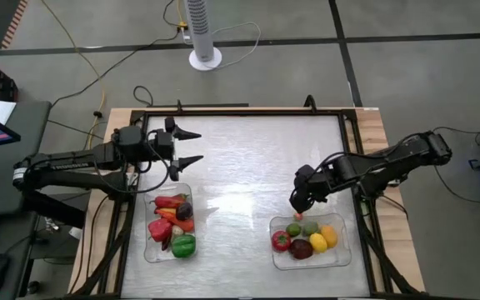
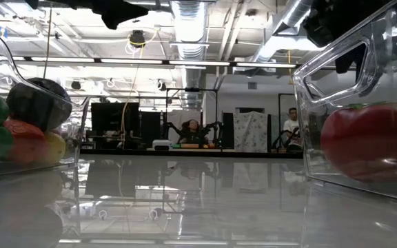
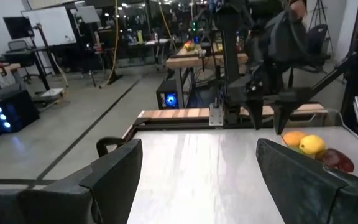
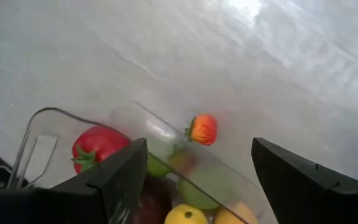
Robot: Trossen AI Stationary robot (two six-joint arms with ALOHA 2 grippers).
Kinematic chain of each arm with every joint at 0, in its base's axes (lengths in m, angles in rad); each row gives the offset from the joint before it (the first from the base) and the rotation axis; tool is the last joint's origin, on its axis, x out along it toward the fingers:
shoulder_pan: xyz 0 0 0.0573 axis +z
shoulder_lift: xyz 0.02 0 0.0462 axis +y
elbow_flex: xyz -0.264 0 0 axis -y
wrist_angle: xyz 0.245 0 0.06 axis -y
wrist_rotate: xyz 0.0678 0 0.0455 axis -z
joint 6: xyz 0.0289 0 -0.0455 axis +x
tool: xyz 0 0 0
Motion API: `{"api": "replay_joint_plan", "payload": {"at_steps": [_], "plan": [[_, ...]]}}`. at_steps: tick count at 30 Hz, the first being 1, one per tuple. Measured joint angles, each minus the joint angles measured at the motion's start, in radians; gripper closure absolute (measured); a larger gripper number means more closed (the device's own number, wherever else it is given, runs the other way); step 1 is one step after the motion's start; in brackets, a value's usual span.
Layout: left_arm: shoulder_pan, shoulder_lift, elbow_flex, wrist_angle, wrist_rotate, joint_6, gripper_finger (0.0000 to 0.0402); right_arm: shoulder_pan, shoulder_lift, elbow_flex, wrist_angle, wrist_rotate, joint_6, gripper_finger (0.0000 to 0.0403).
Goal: Sort produce into baskets
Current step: Put the peach into the right transparent bin
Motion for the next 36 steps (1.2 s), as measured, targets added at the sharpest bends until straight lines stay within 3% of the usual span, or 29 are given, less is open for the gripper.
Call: {"api": "replay_joint_plan", "payload": {"at_steps": [9,19,36], "plan": [[0.0,-0.031,0.0,-0.035,0.0,0.009,0.01,-0.044,0.037,0.0,-0.06,-0.018,-0.002,0.0085],[0.0,-0.03,0.0,-0.043,-0.01,0.013,0.01,-0.09,0.158,0.0,-0.054,-0.105,-0.134,0.0085],[0.0,-0.065,0.0,-0.054,-0.038,0.034,0.01,-0.122,0.158,0.0,-0.068,-0.11,-0.22,0.0085]]}}
